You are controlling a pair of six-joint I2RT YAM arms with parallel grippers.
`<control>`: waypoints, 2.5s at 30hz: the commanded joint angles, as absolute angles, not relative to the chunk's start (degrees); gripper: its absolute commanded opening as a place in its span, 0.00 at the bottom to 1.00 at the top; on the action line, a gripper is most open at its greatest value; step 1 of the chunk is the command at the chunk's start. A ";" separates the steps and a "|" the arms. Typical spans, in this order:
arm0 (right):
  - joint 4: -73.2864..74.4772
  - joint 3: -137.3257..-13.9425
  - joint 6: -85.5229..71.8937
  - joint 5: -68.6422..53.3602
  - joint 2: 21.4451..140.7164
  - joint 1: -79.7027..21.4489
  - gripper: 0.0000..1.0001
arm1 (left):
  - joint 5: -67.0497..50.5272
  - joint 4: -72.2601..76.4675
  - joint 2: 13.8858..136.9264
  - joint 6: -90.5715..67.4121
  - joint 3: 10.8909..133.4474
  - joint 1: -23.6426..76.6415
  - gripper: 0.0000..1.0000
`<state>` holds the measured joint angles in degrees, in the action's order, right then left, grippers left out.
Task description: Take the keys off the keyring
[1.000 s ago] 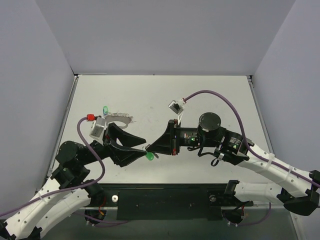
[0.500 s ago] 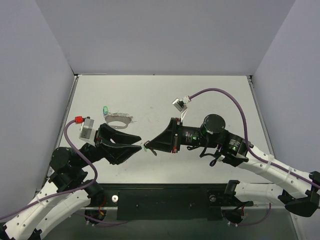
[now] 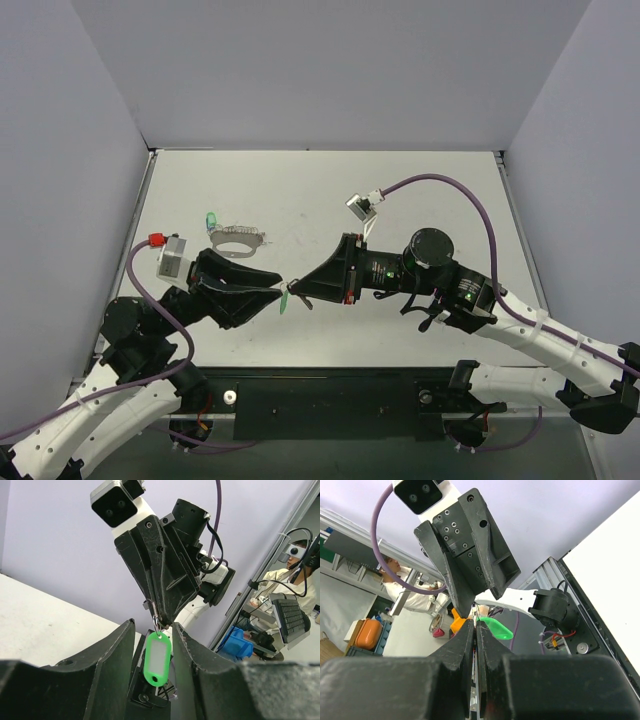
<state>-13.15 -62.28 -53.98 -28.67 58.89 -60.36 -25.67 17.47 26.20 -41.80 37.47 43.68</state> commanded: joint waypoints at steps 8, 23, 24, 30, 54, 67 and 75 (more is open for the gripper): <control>-18.37 -63.55 -54.32 -28.74 59.33 -60.03 0.00 | -26.28 21.09 27.51 -42.98 38.06 43.59 0.35; -6.79 -66.09 -49.58 -26.99 59.86 -60.12 0.00 | -29.09 12.85 31.37 -39.91 42.44 44.12 0.00; -6.16 -66.62 -49.31 -26.37 59.85 -60.12 0.00 | -29.35 12.14 31.90 -39.38 43.50 44.12 0.00; -0.36 -67.94 -47.29 -24.70 58.97 -60.20 0.00 | -31.46 7.21 34.01 -38.15 47.02 44.30 0.00; 8.61 -69.79 -48.51 -18.73 58.80 -61.61 0.00 | -34.37 -11.86 40.08 -33.05 55.36 45.35 0.77; 14.67 -72.16 -54.39 -6.70 58.18 -61.70 0.00 | -14.51 -18.45 32.70 -35.33 59.59 45.26 0.82; 12.14 -68.74 -61.16 -3.87 57.04 -61.79 0.00 | -13.19 -17.59 29.89 -39.28 59.59 45.18 0.73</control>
<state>14.85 -69.45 -56.66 -6.63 58.76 -61.60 -16.58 -18.28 32.01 -36.36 58.37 45.01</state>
